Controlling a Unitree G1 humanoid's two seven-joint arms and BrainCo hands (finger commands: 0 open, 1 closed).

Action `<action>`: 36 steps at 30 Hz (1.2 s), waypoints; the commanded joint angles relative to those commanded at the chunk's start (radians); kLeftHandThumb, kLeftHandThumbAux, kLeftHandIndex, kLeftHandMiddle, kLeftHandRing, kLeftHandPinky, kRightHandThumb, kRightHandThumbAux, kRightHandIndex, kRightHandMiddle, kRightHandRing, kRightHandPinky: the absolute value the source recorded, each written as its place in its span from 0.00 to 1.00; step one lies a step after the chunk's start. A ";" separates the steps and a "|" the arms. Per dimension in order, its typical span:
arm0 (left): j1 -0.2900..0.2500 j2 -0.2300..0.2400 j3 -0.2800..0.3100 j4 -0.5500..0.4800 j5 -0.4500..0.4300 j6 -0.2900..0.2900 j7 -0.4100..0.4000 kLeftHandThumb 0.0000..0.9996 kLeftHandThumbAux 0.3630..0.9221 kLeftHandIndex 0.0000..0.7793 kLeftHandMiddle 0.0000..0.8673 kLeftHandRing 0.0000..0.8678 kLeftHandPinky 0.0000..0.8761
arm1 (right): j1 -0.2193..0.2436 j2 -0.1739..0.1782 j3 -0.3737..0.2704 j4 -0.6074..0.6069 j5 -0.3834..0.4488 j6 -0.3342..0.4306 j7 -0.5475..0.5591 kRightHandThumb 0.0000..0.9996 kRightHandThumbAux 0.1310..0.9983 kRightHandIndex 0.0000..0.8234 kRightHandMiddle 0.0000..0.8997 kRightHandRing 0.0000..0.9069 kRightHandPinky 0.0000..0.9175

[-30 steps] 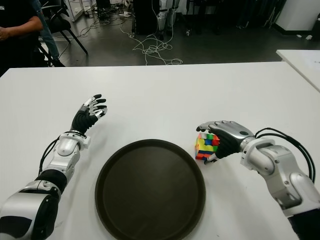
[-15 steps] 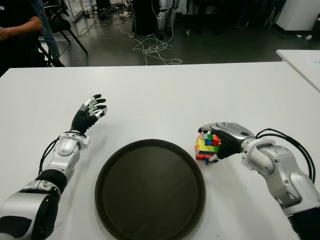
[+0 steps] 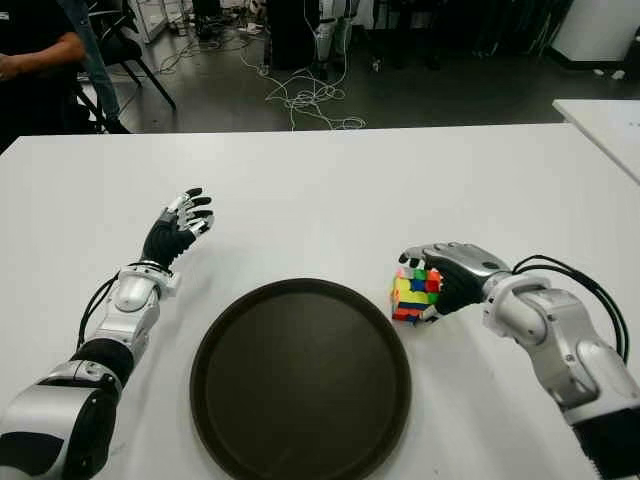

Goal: Pick up the Rubik's Cube and put it in the plate

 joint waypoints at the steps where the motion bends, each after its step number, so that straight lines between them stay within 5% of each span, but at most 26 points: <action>1: 0.000 0.000 0.000 0.000 0.000 0.001 0.001 0.17 0.54 0.16 0.22 0.23 0.21 | -0.002 -0.001 0.000 0.004 0.001 -0.001 0.001 0.00 0.74 0.29 0.33 0.33 0.30; 22: 0.001 -0.001 0.001 -0.004 0.000 0.005 -0.002 0.17 0.57 0.16 0.22 0.23 0.21 | -0.012 0.005 0.013 0.034 0.006 0.009 -0.005 0.00 0.82 0.47 0.53 0.53 0.43; 36: 0.001 0.001 -0.007 -0.003 0.010 0.000 0.008 0.18 0.52 0.16 0.22 0.23 0.21 | -0.012 0.006 0.019 0.033 0.009 0.022 -0.008 0.00 0.82 0.42 0.57 0.57 0.43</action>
